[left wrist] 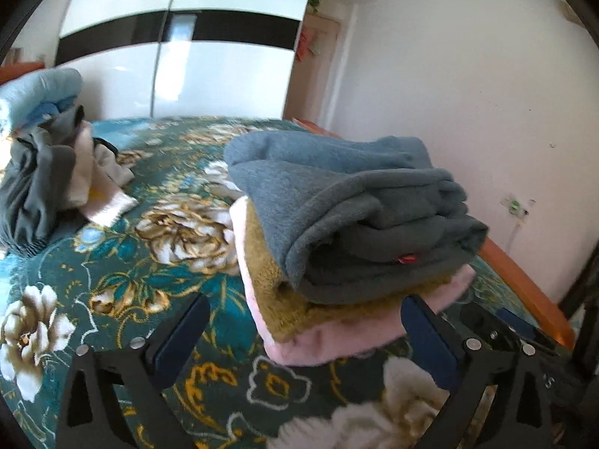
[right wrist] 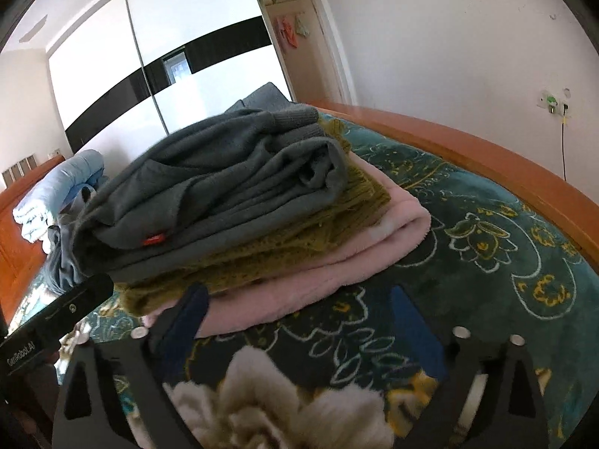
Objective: Fold clothes
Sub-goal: 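Open both grippers and withdraw them from the stack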
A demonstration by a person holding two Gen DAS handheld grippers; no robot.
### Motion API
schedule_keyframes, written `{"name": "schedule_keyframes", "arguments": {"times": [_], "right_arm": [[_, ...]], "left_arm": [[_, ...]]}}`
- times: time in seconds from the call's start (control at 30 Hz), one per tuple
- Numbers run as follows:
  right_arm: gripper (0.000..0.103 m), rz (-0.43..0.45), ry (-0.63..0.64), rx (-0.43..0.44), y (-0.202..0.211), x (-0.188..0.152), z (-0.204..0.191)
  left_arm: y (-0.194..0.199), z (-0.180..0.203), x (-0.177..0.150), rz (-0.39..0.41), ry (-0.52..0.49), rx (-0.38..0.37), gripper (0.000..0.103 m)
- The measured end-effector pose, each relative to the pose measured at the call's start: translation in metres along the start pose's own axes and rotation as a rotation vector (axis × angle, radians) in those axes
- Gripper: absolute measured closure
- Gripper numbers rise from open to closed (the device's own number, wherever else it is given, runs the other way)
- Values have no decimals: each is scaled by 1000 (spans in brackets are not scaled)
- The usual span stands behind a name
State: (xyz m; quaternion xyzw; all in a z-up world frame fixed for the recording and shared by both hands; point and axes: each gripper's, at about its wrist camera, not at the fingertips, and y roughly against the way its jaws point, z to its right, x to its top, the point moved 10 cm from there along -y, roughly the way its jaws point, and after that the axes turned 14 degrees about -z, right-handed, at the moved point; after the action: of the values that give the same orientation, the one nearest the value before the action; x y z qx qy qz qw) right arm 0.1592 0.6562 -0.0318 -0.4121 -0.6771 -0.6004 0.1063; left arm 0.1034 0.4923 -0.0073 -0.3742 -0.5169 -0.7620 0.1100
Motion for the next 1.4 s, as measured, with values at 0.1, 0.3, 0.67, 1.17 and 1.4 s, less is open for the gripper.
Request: {"name": "schedule_keyframes", "arguments": {"times": [0.1, 0.3, 0.67, 1.17, 1.4], "right_arm": [[0, 0, 19, 11, -11, 3, -2], [0, 42, 86, 0, -21, 8, -12], [0, 106, 160, 3, -29, 22, -21], [0, 125, 167, -38, -41, 9, -19], [0, 139, 163, -39, -40, 5, -21]], "left_arm": [[-8, 1, -1, 16, -14, 46, 0], [-16, -12, 2, 62, 24, 118, 0], [-23, -18, 7, 132, 10, 255, 0], [-33, -21, -5, 96, 23, 266, 0], [-33, -20, -6, 98, 14, 273, 0]]}}
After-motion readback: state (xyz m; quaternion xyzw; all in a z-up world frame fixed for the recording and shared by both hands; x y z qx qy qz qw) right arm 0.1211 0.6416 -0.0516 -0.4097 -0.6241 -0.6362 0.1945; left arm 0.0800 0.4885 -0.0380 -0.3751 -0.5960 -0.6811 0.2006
